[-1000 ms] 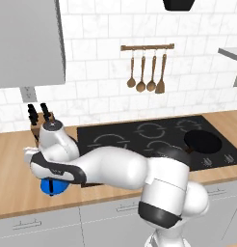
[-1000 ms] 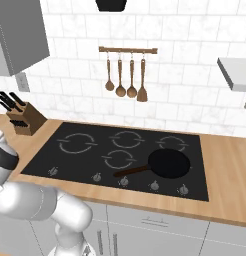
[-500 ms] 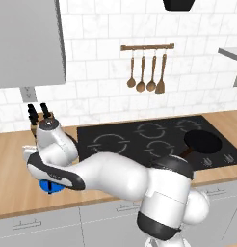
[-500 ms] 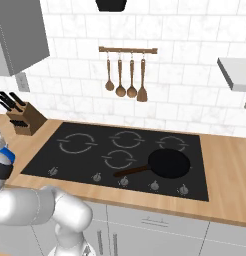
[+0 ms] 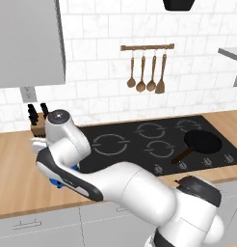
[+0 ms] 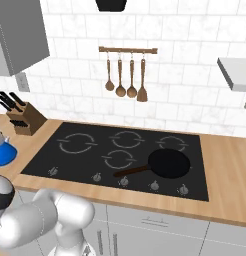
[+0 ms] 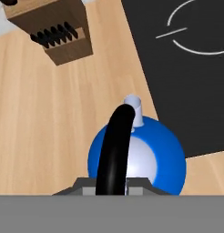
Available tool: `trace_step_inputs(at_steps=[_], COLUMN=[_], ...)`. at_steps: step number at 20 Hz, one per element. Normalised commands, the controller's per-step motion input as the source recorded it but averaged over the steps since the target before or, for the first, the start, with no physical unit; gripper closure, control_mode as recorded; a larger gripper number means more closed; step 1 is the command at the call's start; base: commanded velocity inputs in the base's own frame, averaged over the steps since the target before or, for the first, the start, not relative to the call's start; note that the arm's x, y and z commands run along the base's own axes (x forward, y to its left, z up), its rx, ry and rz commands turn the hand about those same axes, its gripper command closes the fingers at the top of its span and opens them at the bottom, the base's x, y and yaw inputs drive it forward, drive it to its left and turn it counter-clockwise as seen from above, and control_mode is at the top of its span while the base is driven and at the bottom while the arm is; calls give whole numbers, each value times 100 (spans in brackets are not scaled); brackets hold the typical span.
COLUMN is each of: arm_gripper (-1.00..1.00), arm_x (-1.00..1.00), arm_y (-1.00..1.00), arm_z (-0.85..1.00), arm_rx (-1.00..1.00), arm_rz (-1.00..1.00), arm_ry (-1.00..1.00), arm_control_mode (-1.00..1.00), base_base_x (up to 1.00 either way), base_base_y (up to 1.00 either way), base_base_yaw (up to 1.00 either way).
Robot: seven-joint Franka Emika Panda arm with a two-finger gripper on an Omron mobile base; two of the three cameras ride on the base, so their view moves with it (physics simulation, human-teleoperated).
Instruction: Pick the kettle from the counter and place it on a stove burner. Then turn the burner on.
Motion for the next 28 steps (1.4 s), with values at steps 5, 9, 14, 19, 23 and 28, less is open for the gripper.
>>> trace_step_inputs(at_steps=[5,9,14,19,23,28], arm_gripper=[100,100,100,100,100,100], arm_x=[-5,0,0,14,23,31], arm_y=[-64,-58,-56,-70,-72,-66], arm_z=[42,25,10,0,0,0], arm_rx=[0,0,0,0,-1,0], arm_rz=[-6,-3,-5,-10,-11,-10], arm_ry=[-1,0,0,0,1,1], arm_control_mode=[-100,-100,-100,-100,-100,-100], base_base_x=[0,0,0,0,0,0], base_base_y=[0,0,0,0,0,0], base_base_yaw=[0,0,0,0,0,0])
